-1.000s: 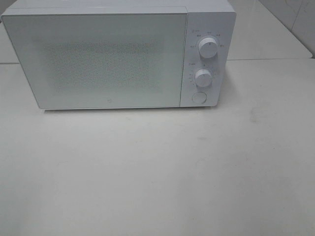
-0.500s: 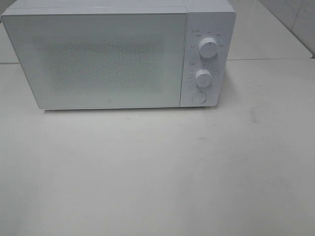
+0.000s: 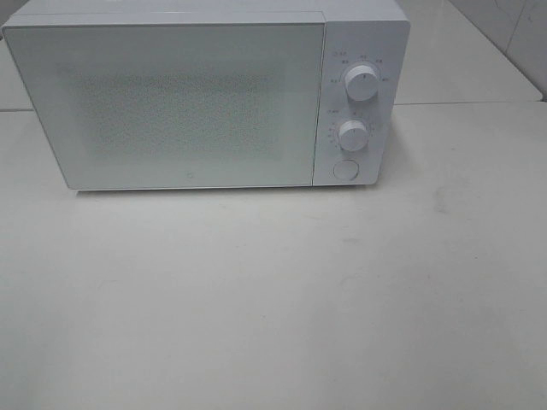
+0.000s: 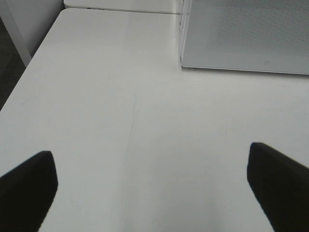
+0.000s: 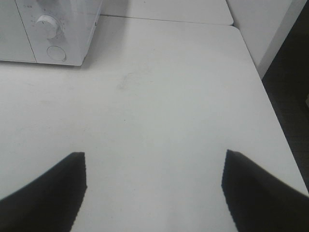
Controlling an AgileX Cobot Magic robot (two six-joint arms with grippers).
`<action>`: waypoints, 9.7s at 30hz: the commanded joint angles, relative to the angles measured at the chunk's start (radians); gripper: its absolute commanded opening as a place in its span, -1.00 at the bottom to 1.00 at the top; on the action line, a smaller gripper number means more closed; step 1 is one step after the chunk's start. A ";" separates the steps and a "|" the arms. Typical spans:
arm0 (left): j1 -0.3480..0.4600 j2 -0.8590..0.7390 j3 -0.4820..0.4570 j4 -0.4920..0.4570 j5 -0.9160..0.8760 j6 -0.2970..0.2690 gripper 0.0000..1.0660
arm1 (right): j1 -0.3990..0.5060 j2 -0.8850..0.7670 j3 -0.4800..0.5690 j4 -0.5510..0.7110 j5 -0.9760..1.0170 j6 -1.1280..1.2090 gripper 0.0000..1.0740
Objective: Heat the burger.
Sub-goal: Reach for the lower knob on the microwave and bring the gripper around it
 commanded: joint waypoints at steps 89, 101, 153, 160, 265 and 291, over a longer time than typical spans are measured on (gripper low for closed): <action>0.005 -0.017 0.000 0.004 -0.015 -0.006 0.89 | 0.453 1.420 0.286 0.665 -2.240 -0.373 0.40; 0.005 -0.017 0.000 0.004 -0.015 -0.006 0.89 | 0.674 1.564 0.282 0.862 -2.405 -0.371 0.40; 0.005 -0.017 0.000 0.004 -0.015 -0.006 0.89 | 0.681 1.933 -0.124 0.959 -2.381 -0.336 0.40; 0.005 -0.017 0.000 0.004 -0.015 -0.006 0.89 | 0.639 1.989 -0.190 0.922 -2.349 -0.336 0.40; 0.005 -0.017 0.000 0.004 -0.015 -0.005 0.89 | 0.567 2.054 -0.282 0.611 -2.405 0.792 -0.90; 0.005 -0.017 0.000 0.004 -0.015 -0.005 0.89 | 0.567 2.054 -0.283 0.767 -2.409 1.214 -0.87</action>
